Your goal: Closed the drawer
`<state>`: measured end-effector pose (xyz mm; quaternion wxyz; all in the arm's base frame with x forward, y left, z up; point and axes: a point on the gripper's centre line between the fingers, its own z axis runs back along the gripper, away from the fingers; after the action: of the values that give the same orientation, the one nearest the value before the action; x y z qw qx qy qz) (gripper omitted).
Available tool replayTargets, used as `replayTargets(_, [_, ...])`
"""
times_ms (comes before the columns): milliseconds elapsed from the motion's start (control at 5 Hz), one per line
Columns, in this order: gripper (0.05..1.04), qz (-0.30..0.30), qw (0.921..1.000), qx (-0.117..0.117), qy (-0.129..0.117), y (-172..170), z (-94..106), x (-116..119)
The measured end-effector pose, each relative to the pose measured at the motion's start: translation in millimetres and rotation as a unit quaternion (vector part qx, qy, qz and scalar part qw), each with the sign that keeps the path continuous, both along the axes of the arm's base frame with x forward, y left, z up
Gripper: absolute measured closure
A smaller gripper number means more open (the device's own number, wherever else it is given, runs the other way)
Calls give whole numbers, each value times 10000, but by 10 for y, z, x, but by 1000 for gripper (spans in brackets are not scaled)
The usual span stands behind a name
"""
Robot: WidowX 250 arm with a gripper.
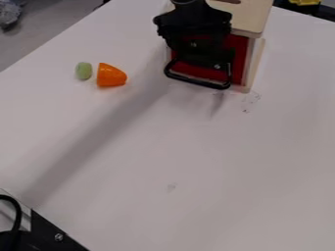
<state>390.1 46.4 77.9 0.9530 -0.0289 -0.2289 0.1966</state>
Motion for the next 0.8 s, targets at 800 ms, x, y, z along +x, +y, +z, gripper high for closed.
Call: replayTargets(800, [85,-72,9996,-78,-256,-57,213,-43])
